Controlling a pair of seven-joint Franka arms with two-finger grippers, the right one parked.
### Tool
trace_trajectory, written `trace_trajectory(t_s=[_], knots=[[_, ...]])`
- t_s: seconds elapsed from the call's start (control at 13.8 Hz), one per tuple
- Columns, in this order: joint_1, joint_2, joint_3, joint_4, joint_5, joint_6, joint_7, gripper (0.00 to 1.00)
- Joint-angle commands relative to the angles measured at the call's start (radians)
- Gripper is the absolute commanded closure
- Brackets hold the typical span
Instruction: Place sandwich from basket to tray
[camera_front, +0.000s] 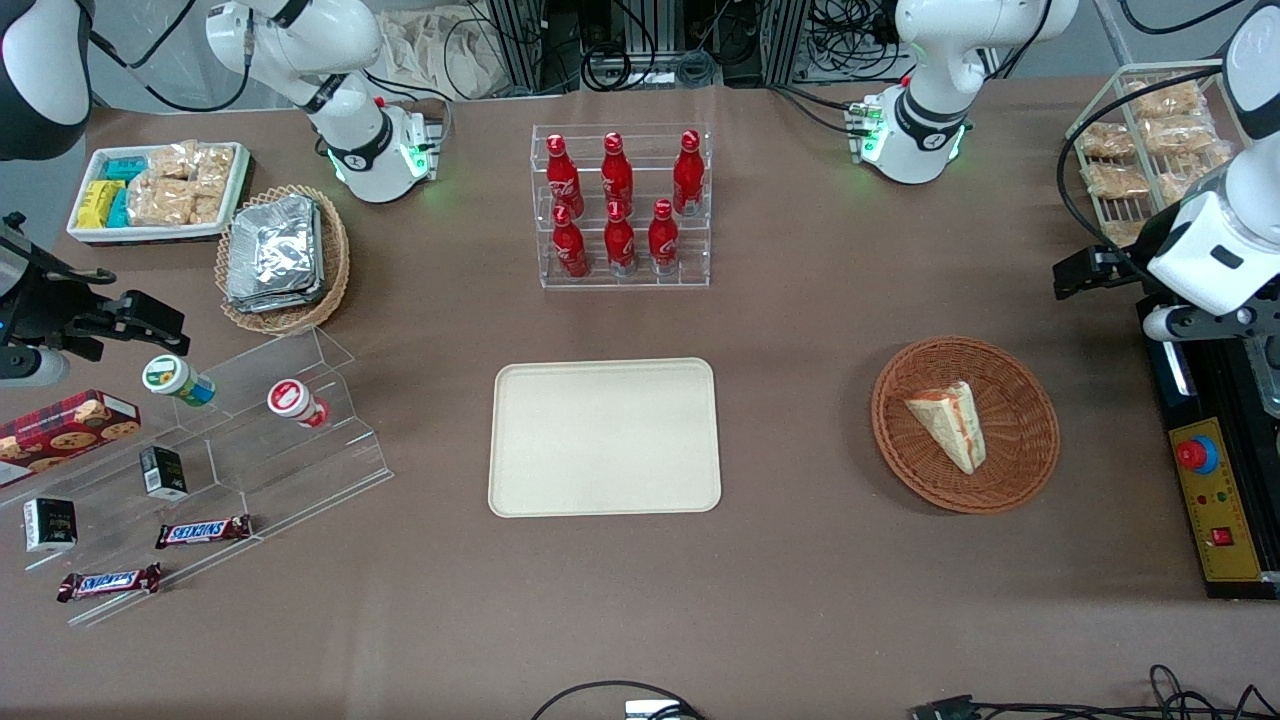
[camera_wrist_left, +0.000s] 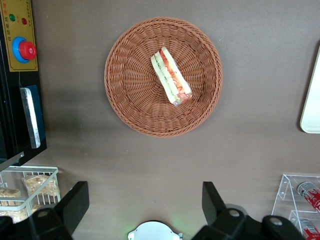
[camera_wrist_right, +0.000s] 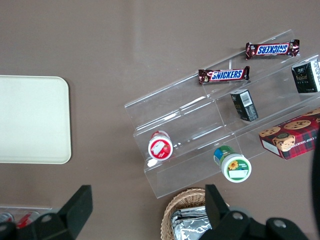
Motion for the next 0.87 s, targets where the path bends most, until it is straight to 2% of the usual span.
trace_trajectory(t_s=[0.0,0.51,0.8], knots=[[-0.011,-0.016,0.013,-0.021,-0.015,0.011,0.008,0.0],[-0.005,-0.012,0.014,-0.023,-0.019,0.017,0.003,0.0],[-0.005,0.01,0.016,-0.049,-0.021,0.012,-0.097,0.0]])
